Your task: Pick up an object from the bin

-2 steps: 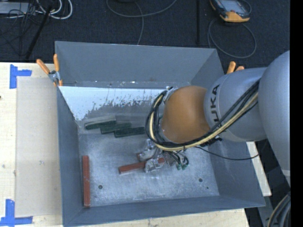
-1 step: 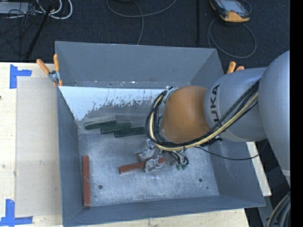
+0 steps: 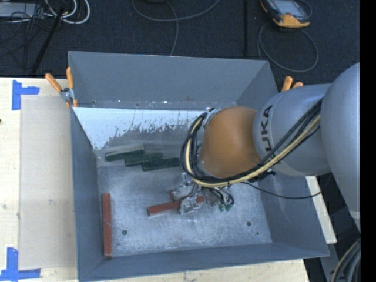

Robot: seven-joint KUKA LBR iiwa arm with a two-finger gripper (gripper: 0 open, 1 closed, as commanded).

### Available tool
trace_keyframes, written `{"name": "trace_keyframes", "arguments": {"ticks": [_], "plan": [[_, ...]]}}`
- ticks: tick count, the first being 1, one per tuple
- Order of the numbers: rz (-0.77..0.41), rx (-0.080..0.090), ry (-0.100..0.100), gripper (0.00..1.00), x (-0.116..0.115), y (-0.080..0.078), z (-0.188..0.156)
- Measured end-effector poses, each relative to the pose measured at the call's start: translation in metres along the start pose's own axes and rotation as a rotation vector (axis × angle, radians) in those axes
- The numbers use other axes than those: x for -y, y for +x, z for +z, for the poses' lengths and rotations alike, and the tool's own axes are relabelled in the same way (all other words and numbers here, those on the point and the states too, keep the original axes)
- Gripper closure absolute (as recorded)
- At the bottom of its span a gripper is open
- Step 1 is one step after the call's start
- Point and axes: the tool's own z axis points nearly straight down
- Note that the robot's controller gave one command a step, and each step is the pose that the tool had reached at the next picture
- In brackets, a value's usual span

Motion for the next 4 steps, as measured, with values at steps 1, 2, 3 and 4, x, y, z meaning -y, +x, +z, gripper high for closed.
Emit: {"name": "trace_keyframes", "arguments": {"ticks": [1, 2, 3, 4], "plan": [[0.000, 0.000, 0.000, 1.00, 0.000, 0.000, 0.000], [0.000, -0.016, 0.002, 1.00, 0.000, 0.002, -0.005], [0.002, -0.020, 0.004, 1.00, 0.001, 0.002, -0.012], [0.003, -0.022, 0.004, 1.00, 0.001, 0.002, -0.017]]}}
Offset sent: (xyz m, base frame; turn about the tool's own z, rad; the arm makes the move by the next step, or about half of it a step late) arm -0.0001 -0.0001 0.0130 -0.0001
